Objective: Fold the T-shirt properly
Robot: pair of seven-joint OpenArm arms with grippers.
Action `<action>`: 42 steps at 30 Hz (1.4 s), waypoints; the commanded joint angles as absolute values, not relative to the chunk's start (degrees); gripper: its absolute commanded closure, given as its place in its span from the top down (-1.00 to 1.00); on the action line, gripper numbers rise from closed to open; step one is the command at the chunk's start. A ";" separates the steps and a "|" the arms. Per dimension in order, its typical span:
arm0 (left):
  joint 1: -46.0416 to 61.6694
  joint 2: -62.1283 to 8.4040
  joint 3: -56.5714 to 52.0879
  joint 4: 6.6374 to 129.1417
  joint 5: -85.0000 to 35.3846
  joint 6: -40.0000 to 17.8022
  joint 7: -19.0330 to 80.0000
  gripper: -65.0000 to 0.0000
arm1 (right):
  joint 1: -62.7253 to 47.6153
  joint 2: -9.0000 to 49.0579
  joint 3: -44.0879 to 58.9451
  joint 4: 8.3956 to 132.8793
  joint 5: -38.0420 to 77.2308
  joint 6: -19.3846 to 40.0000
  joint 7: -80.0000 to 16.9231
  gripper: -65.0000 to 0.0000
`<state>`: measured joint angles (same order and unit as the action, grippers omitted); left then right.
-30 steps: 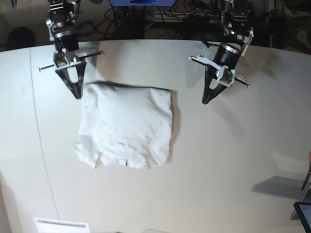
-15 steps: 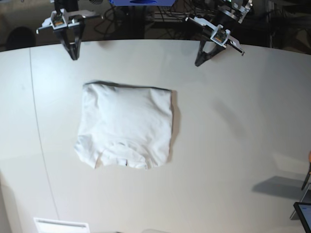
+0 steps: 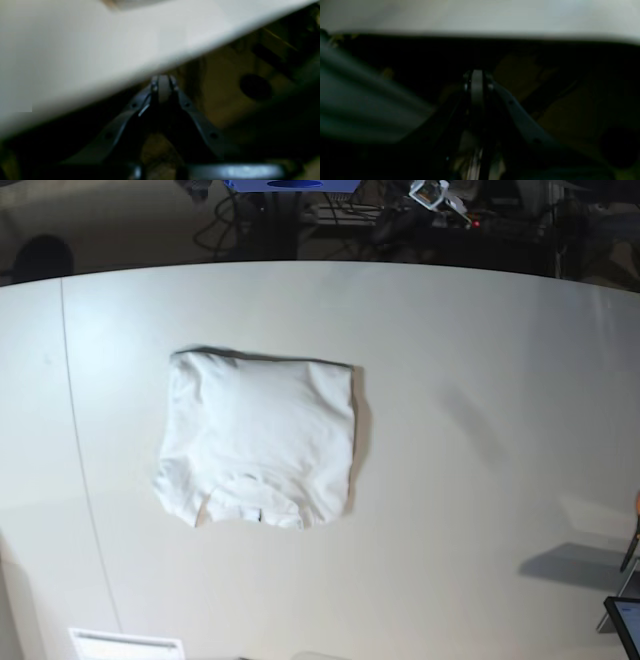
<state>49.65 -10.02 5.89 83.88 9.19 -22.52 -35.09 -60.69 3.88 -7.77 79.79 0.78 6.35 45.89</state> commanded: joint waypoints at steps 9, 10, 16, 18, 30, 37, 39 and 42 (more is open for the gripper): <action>37.41 -7.43 14.46 50.51 8.57 -17.19 -32.31 -1.00 | -44.35 4.53 -15.43 43.82 1.10 -2.59 47.34 -0.97; 34.51 -6.81 15.60 45.49 8.57 -16.92 -31.96 -1.00 | -41.89 4.53 -15.69 39.60 1.10 -2.59 47.34 -0.97; 15.78 -0.40 16.84 12.35 8.57 -16.92 -31.78 -1.00 | -22.37 2.33 -15.34 8.57 1.10 -2.59 46.46 -0.96; 10.95 0.57 16.75 5.67 8.57 -16.92 -31.25 -1.00 | -17.01 1.98 -15.16 1.71 1.10 -2.59 43.65 -0.96; -0.48 0.48 16.66 3.91 8.48 -16.92 -7.60 -1.00 | -6.99 2.51 -8.92 0.84 1.19 -2.68 27.30 -0.95; 0.04 -0.31 16.57 3.91 8.48 -16.92 -15.25 -1.00 | -6.29 2.68 0.04 0.92 1.01 -2.59 35.74 -0.95; -1.19 -0.31 16.57 4.35 8.48 -16.92 -15.08 -1.00 | -4.44 2.95 -0.04 0.84 1.01 -2.51 35.47 -0.95; -1.80 -0.31 16.57 4.79 8.48 -16.92 -14.90 -1.00 | -3.47 3.30 -0.04 0.75 1.01 -2.51 35.47 -0.95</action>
<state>-2.07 -0.38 16.60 4.67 8.71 -16.67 -14.28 -2.28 3.18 -0.12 0.97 1.15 -2.46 34.85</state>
